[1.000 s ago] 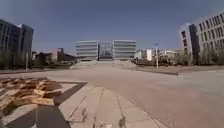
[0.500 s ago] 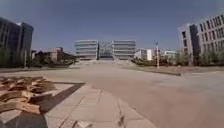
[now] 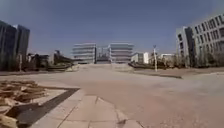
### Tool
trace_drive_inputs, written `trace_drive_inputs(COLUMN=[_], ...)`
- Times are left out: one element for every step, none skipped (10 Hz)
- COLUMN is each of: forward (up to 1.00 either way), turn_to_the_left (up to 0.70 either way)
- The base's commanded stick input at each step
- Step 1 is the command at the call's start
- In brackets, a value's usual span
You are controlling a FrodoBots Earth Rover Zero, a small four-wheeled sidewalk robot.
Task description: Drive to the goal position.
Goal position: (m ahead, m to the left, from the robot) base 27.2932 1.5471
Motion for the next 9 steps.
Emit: trace_drive_inputs(forward=[0.70, 0.70, 0.70, 0.70, 0.70, 0.70, 0.70, 0.70, 0.70], turn_to_the_left=[0.00, 0.00, 0.00, 0.00, 0.00, 0.00, 0.00, 0.00, 0.00])
